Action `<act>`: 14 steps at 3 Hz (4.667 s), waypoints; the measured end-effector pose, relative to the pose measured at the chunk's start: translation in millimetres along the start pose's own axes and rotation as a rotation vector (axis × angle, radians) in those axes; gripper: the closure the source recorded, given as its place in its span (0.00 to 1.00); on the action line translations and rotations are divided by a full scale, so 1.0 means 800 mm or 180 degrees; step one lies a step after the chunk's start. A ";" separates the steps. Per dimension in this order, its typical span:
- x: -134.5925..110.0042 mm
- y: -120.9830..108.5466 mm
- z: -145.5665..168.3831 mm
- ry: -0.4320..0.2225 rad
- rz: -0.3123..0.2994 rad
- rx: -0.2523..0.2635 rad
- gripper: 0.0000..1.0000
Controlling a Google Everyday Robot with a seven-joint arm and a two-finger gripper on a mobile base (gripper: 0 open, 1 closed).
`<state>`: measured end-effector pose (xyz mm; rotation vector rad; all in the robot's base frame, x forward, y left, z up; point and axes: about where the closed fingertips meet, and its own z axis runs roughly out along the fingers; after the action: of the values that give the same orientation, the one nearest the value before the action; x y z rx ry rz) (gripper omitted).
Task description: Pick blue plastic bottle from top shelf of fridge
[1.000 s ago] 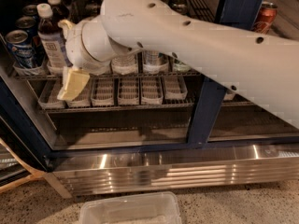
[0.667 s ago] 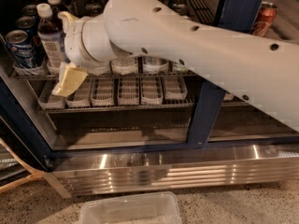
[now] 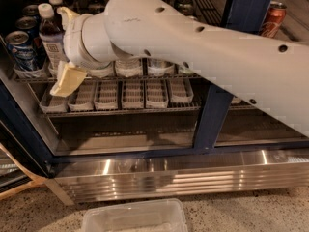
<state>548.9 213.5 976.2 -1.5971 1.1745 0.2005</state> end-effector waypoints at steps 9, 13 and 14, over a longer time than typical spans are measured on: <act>-0.024 -0.043 0.062 -0.0602 0.0256 0.1269 0.19; 0.040 -0.061 0.062 0.0002 0.0258 0.1310 0.26; 0.046 -0.056 0.086 0.0071 0.0263 0.1127 0.25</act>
Offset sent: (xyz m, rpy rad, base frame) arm 0.0407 0.0797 -0.0185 0.6033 -0.0499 -0.1725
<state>630.4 244.8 954.4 -1.2449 1.2188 0.0245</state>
